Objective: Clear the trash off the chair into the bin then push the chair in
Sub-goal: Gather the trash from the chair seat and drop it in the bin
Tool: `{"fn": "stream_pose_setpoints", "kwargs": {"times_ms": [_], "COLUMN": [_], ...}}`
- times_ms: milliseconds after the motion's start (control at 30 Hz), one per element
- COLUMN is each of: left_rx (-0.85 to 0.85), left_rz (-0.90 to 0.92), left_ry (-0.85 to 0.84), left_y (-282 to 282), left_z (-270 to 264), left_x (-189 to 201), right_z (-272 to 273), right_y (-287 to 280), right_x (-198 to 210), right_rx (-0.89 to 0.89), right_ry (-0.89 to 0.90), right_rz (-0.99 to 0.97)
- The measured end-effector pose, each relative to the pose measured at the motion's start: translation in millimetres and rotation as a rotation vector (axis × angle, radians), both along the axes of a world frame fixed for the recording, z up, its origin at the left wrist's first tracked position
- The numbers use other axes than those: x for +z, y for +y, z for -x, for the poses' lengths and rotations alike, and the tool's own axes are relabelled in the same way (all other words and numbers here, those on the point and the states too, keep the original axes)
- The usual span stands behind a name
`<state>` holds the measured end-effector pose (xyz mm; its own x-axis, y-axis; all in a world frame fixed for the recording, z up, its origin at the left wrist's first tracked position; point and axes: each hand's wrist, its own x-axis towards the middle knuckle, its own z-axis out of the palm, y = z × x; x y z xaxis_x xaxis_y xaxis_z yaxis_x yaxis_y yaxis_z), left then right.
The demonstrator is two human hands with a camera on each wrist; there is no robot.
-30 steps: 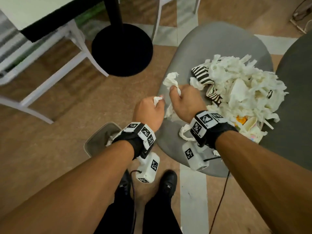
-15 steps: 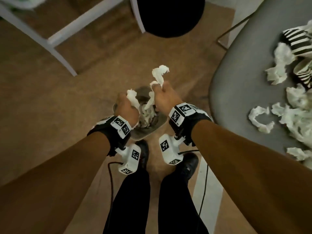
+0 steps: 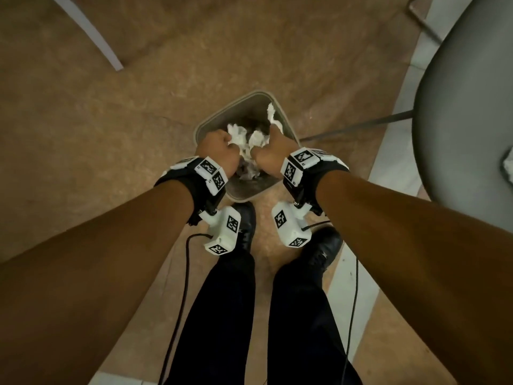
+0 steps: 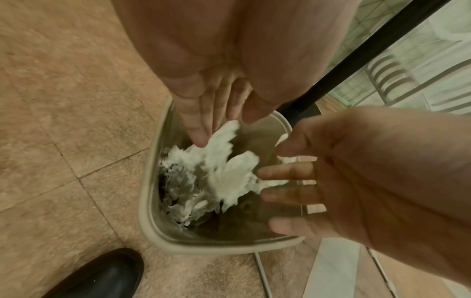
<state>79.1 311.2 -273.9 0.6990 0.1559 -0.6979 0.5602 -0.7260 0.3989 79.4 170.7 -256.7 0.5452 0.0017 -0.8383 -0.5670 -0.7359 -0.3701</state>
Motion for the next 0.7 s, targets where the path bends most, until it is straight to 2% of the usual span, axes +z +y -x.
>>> {"fn": "stream_pose_setpoints", "kwargs": {"times_ms": [167, 333, 500, 700], "left_rx": [-0.077, -0.114, -0.207, -0.405], "left_rz": [-0.016, -0.017, 0.041, 0.167], "left_ry": [0.002, -0.073, -0.165, -0.314], "left_y": [-8.0, -30.2, -78.4, -196.6], "left_z": [-9.6, -25.8, -43.6, -51.8], "left_x": [17.7, 51.8, 96.0, 162.5], "right_z": [1.9, -1.7, -15.9, -17.9], "right_y": [-7.2, -24.7, -65.2, -175.4], "right_x": [16.0, 39.5, 91.8, 162.8], "right_rx": [0.153, 0.157, 0.059, -0.230], "right_ry": [-0.010, -0.103, -0.233, -0.378], "right_rz": [-0.015, -0.024, -0.063, -0.086]}}
